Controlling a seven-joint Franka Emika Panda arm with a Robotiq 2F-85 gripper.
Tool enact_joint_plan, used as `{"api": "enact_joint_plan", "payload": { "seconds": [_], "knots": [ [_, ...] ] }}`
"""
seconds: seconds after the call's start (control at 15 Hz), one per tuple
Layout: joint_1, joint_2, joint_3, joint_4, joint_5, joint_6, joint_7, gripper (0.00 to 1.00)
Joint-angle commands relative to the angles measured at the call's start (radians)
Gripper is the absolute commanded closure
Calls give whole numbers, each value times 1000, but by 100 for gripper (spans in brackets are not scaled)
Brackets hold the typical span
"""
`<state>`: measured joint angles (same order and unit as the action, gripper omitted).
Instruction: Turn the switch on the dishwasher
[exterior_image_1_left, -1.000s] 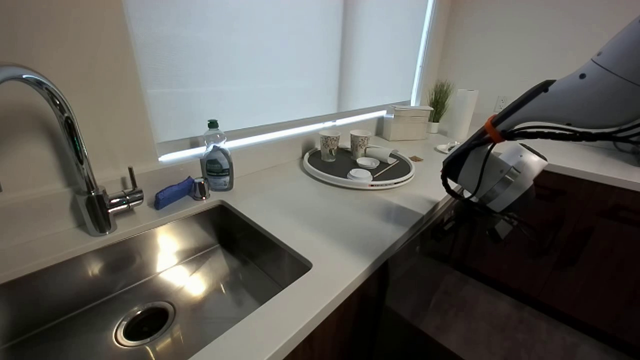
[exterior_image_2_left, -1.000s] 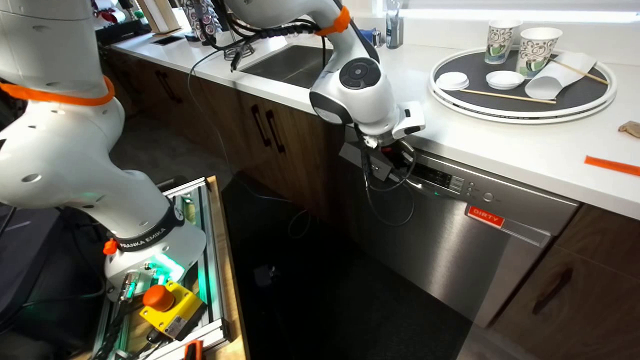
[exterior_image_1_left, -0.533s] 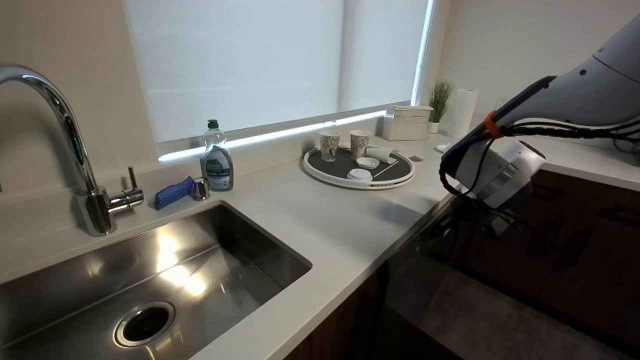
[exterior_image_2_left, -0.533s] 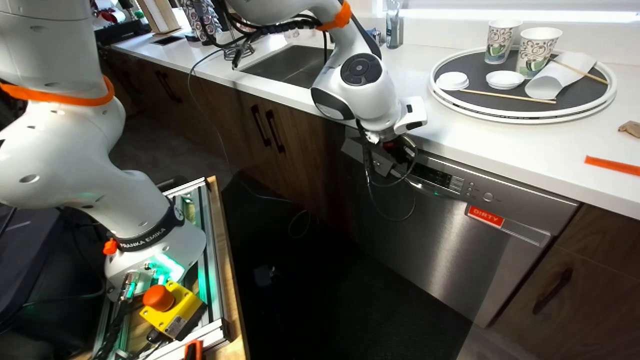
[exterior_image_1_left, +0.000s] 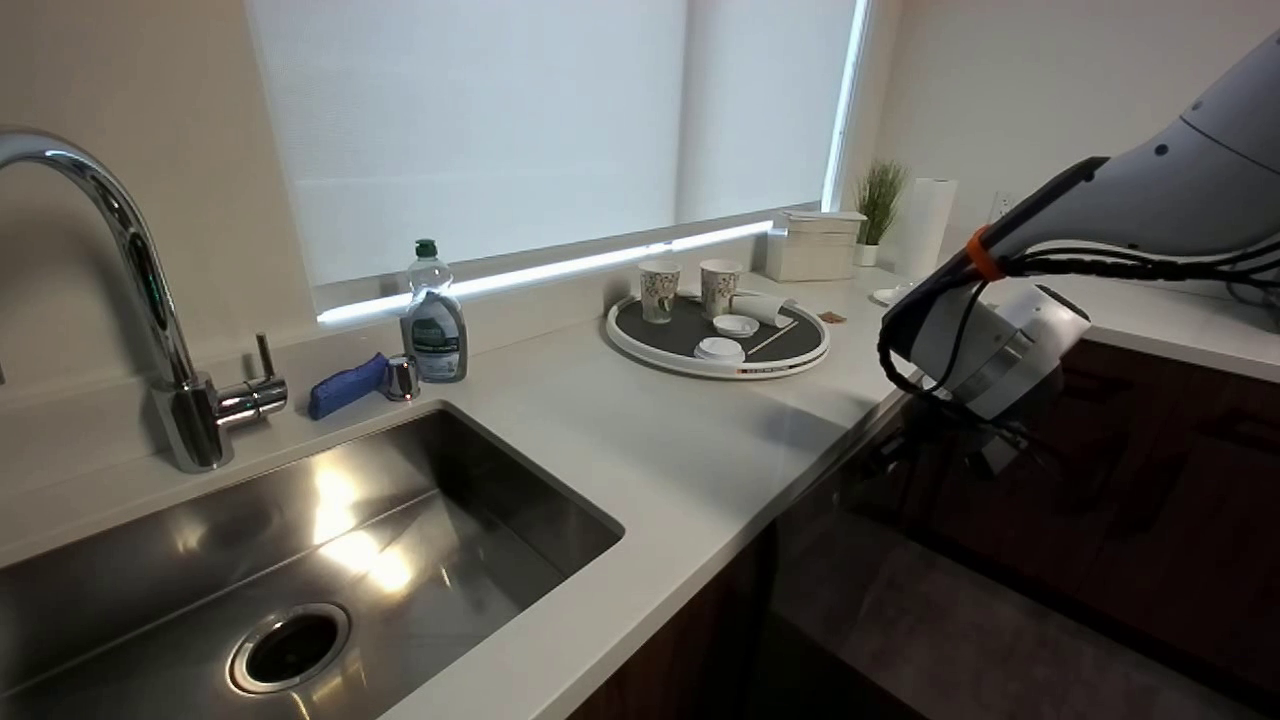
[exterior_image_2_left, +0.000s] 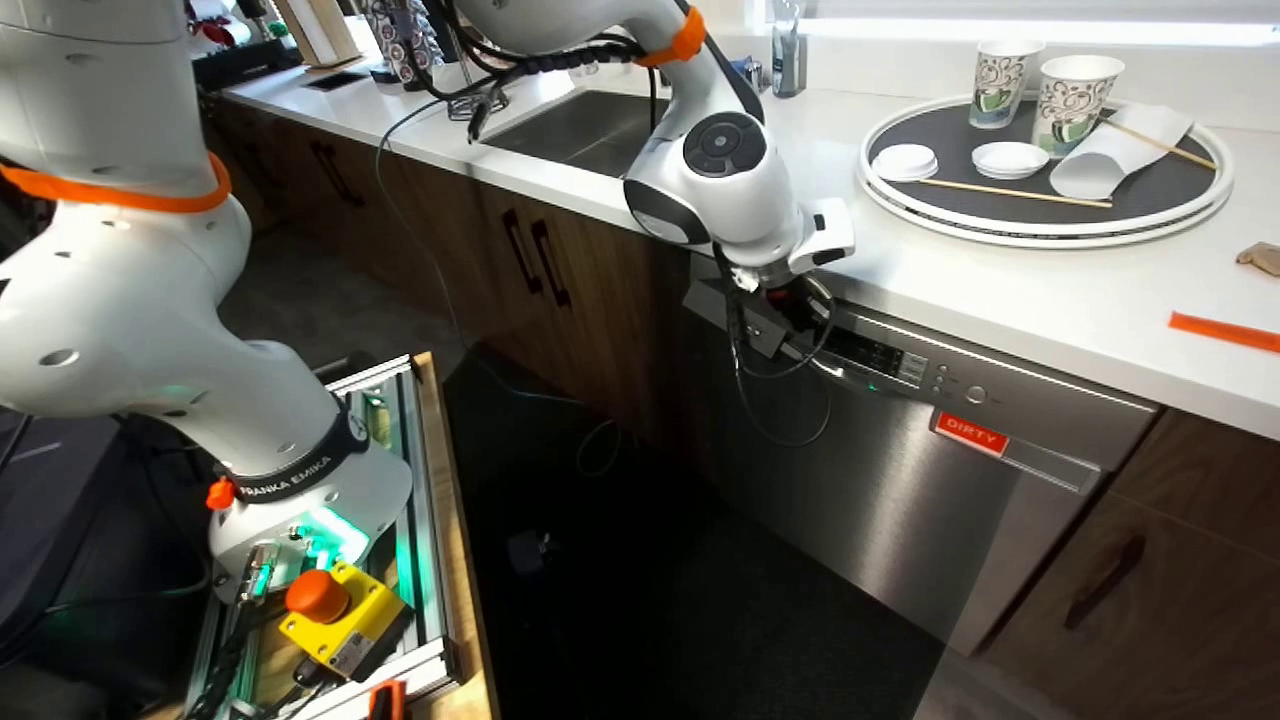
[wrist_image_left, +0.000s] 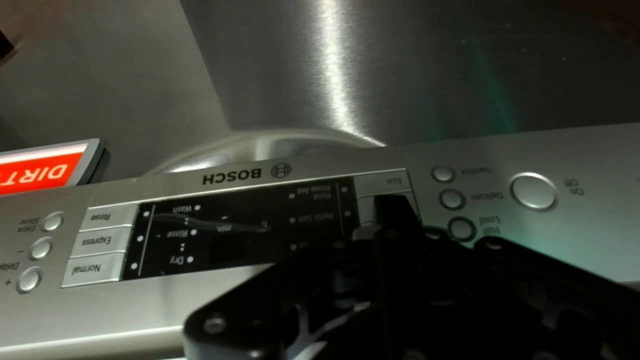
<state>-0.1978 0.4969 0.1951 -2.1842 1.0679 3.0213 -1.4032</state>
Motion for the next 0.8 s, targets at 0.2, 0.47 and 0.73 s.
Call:
{"api": "enact_joint_plan", "payload": {
  "seconds": [0.2, 0.47, 0.73],
  "knots": [
    [-15, 17, 24, 17, 27, 16, -27, 100],
    [-35, 29, 47, 38, 52, 12, -40, 100],
    [-55, 48, 69, 62, 83, 7, -50, 100]
  ]
}}
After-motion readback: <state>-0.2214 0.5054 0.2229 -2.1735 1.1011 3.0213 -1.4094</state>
